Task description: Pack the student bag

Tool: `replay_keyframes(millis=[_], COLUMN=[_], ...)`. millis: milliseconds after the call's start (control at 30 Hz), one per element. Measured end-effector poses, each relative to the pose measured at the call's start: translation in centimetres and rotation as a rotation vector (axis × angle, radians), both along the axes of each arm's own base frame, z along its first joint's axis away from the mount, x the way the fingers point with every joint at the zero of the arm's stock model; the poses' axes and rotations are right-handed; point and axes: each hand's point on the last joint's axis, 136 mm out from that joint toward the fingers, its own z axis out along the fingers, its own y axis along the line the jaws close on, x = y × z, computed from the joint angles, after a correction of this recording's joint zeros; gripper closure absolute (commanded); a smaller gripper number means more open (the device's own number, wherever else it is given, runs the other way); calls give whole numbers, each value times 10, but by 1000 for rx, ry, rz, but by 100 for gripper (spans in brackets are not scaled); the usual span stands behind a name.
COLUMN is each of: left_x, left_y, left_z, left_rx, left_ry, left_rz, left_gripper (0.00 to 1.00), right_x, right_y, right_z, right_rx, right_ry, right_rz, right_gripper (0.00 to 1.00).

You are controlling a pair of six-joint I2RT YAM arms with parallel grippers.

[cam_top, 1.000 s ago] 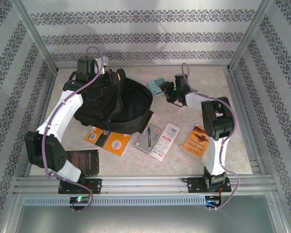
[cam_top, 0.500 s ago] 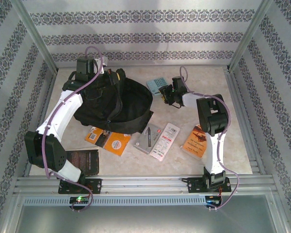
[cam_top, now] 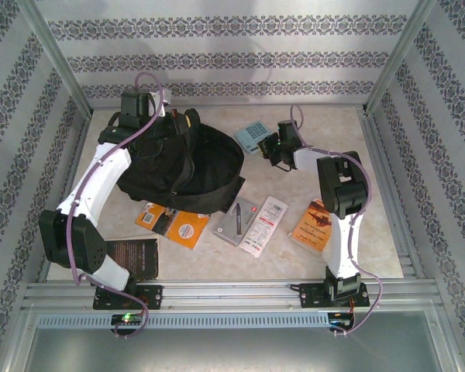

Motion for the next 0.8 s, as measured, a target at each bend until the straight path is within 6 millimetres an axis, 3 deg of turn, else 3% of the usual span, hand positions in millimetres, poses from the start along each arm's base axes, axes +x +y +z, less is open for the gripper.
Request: replay_keyframes(millis=[67, 167, 400, 533, 633, 800], left_x=[1, 0, -1, 2, 5, 6], left_y=[0, -1, -3, -8, -11, -12], left_z=[5, 11, 25, 26, 19, 14], left_rx=[7, 12, 26, 19, 11, 10], left_ry=[-11, -23, -48, -41, -18, -1], left_rz=[-8, -19, -49, -76, -92, -95], left_gripper=[100, 100, 100, 100, 100, 100], right_x=[-7, -18, -55, -79, -100, -137], right_y=[-9, -19, -25, -4, 24, 63], right_z=[10, 41, 145, 192, 213, 218], right_rx=[-31, -79, -166, -205, -224, -235], right_ry=[0, -32, -203, -295, -331, -324], right_rz=[15, 55, 197, 330, 452, 641], right_gripper=[100, 100, 100, 100, 100, 100])
